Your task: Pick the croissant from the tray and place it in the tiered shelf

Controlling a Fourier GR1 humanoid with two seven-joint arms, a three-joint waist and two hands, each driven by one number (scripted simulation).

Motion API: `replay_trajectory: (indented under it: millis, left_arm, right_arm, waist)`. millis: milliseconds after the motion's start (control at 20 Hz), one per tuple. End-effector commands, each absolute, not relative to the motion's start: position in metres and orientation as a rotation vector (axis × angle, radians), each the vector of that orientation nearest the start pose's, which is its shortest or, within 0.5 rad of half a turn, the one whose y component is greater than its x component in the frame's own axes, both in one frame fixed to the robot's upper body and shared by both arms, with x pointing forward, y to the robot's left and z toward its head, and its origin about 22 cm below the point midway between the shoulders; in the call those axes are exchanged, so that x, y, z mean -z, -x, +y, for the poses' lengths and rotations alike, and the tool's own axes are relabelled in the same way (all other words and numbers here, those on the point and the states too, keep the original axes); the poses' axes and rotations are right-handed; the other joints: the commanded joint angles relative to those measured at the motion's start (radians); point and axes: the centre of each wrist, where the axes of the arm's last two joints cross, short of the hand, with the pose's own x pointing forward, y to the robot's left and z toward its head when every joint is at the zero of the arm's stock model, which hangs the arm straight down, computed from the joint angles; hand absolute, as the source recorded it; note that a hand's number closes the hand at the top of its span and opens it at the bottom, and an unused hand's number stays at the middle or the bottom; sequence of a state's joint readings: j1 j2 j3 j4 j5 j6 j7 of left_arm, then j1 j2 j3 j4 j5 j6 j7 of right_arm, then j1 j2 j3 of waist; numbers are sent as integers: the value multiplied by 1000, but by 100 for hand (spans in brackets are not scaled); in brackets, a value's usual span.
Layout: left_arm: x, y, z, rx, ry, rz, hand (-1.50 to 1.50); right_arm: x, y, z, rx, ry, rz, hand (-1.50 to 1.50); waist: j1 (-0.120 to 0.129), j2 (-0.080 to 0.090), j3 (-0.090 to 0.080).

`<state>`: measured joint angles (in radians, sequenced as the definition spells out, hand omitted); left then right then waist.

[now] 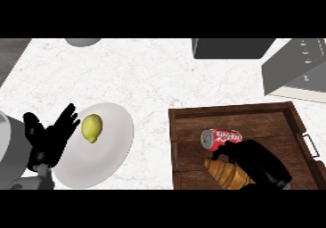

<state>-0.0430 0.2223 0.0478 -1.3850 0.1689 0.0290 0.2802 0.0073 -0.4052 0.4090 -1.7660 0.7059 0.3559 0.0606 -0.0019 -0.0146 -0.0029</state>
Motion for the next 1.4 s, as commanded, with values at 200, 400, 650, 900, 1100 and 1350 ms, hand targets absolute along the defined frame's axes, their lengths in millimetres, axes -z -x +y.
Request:
replay_trajectory:
  millis: [200,400,650,900,1100,1350]
  left_arm:
    - [32,-240,287,-58,-81,-1101,0]
    - [36,-244,285,-64,-112,-1109,0]
    - [38,-233,301,-68,-125,-1108,0]
    - [22,-246,315,-78,-127,-1104,0]
    - [20,-246,304,-53,-113,-1119,0]
    - [34,-243,287,-36,-102,-1104,0]
  right_arm:
    - [-52,-242,-333,-939,592,-1339,150]
    - [-84,-211,-350,-874,666,-1497,150]
    - [-142,-186,-340,-706,797,-1651,150]
    - [-212,-154,-361,-607,880,-1675,150]
    - [-262,-153,-385,-483,938,-1689,150]
    - [-313,-165,-421,-376,965,-1678,150]
  waist:
    - [-5,17,4]
    - [-25,12,2]
    - [-27,9,1]
    - [-40,7,0]
    - [-16,10,1]
    - [0,14,2]
